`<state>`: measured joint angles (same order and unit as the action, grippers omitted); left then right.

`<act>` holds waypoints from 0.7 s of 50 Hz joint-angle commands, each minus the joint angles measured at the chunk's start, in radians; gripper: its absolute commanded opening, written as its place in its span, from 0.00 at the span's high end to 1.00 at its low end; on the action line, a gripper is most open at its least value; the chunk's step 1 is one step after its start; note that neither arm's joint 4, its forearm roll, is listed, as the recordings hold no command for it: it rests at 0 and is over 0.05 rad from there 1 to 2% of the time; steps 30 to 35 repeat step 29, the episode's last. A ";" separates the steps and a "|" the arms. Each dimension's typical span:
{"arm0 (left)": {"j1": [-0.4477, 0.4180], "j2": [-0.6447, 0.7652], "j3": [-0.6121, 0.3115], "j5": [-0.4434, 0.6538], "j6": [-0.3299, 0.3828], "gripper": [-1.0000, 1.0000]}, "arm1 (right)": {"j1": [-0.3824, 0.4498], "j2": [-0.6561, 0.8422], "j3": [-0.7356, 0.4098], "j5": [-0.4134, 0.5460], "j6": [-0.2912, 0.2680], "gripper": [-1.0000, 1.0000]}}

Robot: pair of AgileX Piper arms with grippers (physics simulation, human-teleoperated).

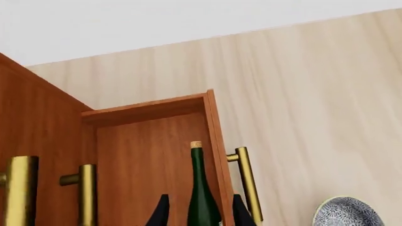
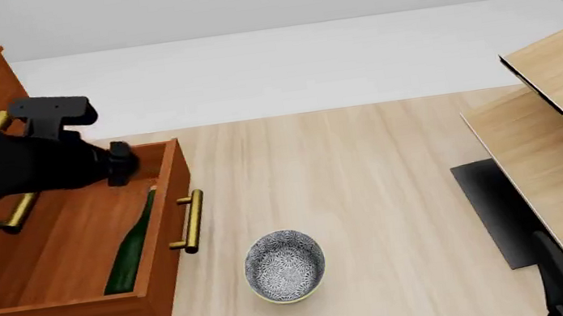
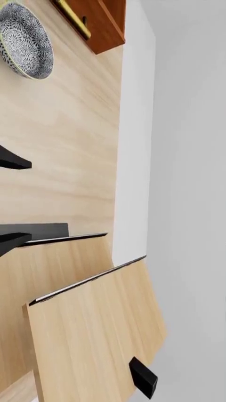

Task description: Put the wine bottle in the bottom drawer of the cabinet.

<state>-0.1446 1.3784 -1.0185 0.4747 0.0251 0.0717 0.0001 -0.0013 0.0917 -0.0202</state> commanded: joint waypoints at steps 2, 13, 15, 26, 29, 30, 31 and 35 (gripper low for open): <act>0.004 -0.089 -0.032 0.068 -0.028 0.00 | 0.001 0.000 -0.002 -0.004 -0.003 0.00; 0.030 -0.196 -0.057 0.135 0.021 0.00 | -0.001 0.000 -0.021 0.002 -0.003 0.00; 0.035 -0.210 -0.056 0.141 0.020 0.00 | -0.002 0.000 -0.020 0.002 -0.005 0.00; 0.013 -0.322 -0.094 0.214 0.004 0.00 | -0.007 0.000 -0.036 0.009 -0.003 0.00; 0.019 -0.365 -0.108 0.238 0.026 0.00 | -0.007 0.000 -0.038 0.010 -0.005 0.00; 0.019 -0.365 -0.108 0.238 0.026 0.00 | -0.007 0.000 -0.038 0.010 -0.005 0.00; 0.019 -0.365 -0.108 0.238 0.026 0.00 | -0.007 0.000 -0.038 0.010 -0.005 0.00; 0.019 -0.365 -0.108 0.238 0.026 0.00 | -0.007 0.000 -0.038 0.010 -0.005 0.00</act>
